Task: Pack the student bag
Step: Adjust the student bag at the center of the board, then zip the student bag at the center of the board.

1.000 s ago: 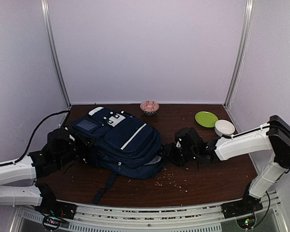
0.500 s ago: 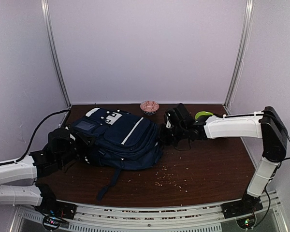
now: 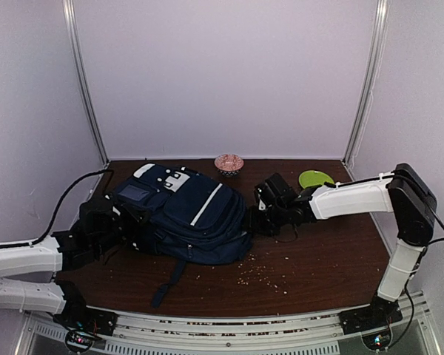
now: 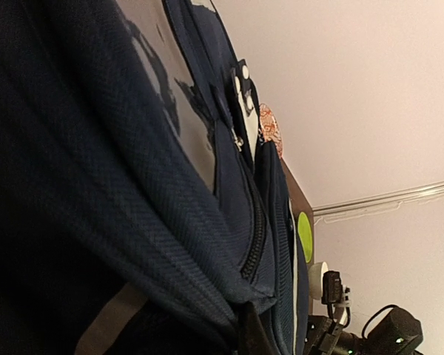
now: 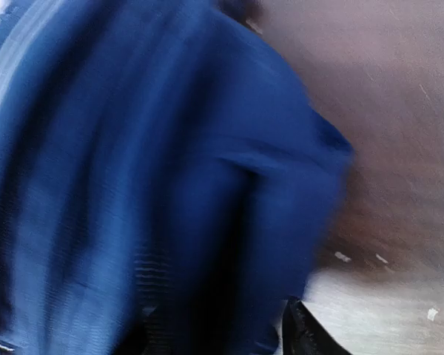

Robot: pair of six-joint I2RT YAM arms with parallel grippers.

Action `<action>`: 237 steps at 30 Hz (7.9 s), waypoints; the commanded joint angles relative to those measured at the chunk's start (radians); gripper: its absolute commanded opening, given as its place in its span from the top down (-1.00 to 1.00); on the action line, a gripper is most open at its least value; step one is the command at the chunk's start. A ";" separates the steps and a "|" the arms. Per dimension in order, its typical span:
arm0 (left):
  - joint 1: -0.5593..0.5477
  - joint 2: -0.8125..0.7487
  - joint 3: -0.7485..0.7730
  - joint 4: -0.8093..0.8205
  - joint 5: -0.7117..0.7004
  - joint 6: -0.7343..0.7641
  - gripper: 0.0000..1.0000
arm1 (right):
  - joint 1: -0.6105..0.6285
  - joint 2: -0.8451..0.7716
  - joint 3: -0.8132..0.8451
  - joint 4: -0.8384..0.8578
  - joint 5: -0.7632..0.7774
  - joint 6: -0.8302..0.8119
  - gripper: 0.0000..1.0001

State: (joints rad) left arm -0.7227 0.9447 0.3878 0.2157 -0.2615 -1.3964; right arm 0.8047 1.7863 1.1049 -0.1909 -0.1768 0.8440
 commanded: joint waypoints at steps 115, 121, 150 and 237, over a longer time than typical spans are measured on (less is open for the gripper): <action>-0.360 0.538 0.821 -0.662 -0.082 1.083 1.00 | 0.432 0.015 -0.116 0.315 0.466 -0.132 0.18; -0.360 0.546 0.826 -0.662 -0.078 1.082 1.00 | 0.430 0.032 -0.115 0.348 0.452 -0.132 0.25; -0.360 0.553 0.821 -0.668 -0.068 1.067 1.00 | 0.412 0.086 -0.079 0.368 0.459 -0.094 0.78; -0.546 0.020 0.328 -0.836 -0.205 0.076 -0.96 | 0.315 -0.411 -0.439 0.300 0.412 -0.125 1.00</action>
State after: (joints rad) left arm -1.2591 1.0363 0.8204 -0.6579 -0.4419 -1.0336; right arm 1.1156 1.3949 0.6281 0.0822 0.2489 0.7639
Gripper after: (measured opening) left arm 0.978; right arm 0.020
